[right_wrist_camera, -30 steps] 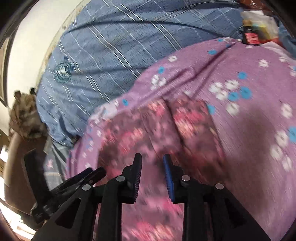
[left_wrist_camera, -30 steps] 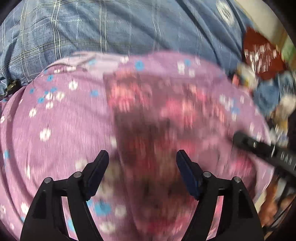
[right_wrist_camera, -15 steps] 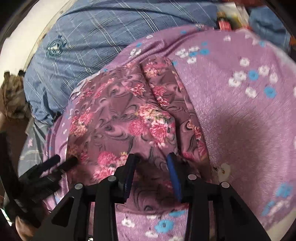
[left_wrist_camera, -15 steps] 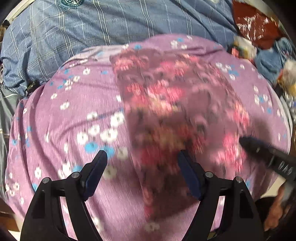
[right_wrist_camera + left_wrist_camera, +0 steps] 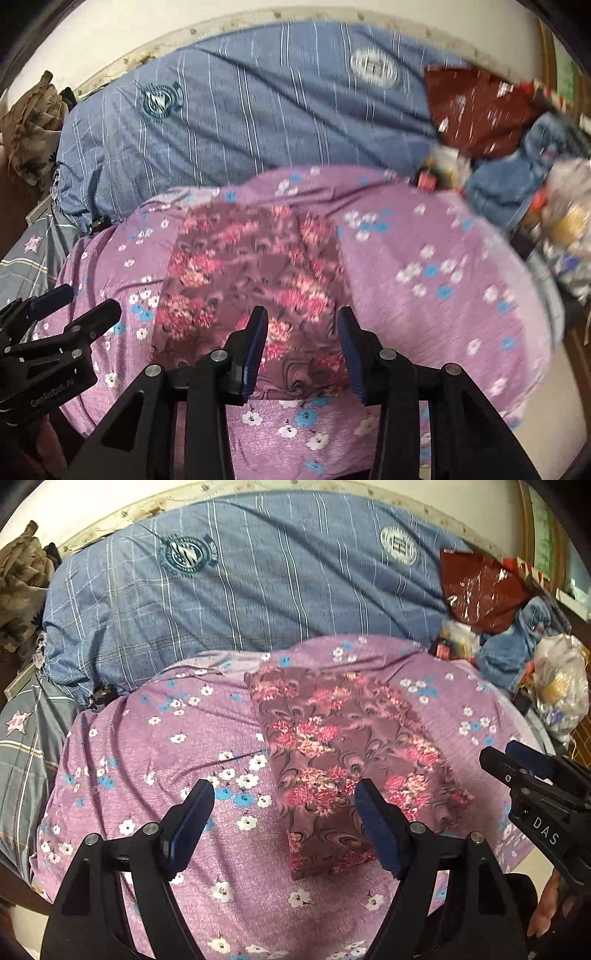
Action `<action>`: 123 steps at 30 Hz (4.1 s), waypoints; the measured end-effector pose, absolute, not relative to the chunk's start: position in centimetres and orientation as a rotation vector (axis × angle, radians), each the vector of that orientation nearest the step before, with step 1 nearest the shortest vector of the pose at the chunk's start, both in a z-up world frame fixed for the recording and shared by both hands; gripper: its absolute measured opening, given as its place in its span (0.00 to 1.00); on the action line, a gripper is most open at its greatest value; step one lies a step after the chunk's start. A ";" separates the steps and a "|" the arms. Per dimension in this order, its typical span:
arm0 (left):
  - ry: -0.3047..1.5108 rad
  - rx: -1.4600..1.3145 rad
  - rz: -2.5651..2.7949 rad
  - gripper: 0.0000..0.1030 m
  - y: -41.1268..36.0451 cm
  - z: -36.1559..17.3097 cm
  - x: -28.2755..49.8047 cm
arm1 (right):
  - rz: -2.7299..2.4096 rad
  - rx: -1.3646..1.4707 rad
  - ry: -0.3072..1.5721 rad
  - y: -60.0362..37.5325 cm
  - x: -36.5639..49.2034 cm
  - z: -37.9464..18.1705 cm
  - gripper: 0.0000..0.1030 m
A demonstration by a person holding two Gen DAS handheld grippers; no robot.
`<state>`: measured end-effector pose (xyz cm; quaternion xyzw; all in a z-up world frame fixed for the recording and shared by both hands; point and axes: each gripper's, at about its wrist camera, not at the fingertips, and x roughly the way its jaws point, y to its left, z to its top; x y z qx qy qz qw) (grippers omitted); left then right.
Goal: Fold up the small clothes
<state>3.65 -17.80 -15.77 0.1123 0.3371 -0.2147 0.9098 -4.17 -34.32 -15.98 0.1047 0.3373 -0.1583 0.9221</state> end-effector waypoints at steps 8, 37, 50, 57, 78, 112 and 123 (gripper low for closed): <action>0.680 0.201 -0.429 0.76 -16.9 -14.8 3.0 | -0.332 0.132 0.641 -32.3 -5.1 -13.9 0.43; 1.092 0.210 -0.422 0.78 -18.2 -26.1 9.9 | -0.265 0.258 0.989 -35.1 1.9 -27.3 0.31; 1.020 0.152 -0.460 0.80 -18.2 -23.9 13.7 | -0.328 0.562 0.765 -42.6 -0.1 -25.5 0.37; 1.065 0.164 -0.462 0.87 -19.6 -26.1 15.4 | -0.286 0.538 0.889 -42.5 1.6 -27.4 0.36; 1.015 0.028 -0.805 0.89 -21.0 -27.0 17.8 | -0.207 0.711 0.845 -46.7 4.6 -27.5 0.56; 1.221 -0.319 -1.118 0.88 -19.4 -27.6 22.2 | 0.393 0.953 0.879 -47.5 11.0 -29.1 0.82; 1.131 -0.216 -1.062 0.40 -19.6 -26.7 21.7 | 0.247 0.792 0.884 -45.8 9.4 -28.5 0.32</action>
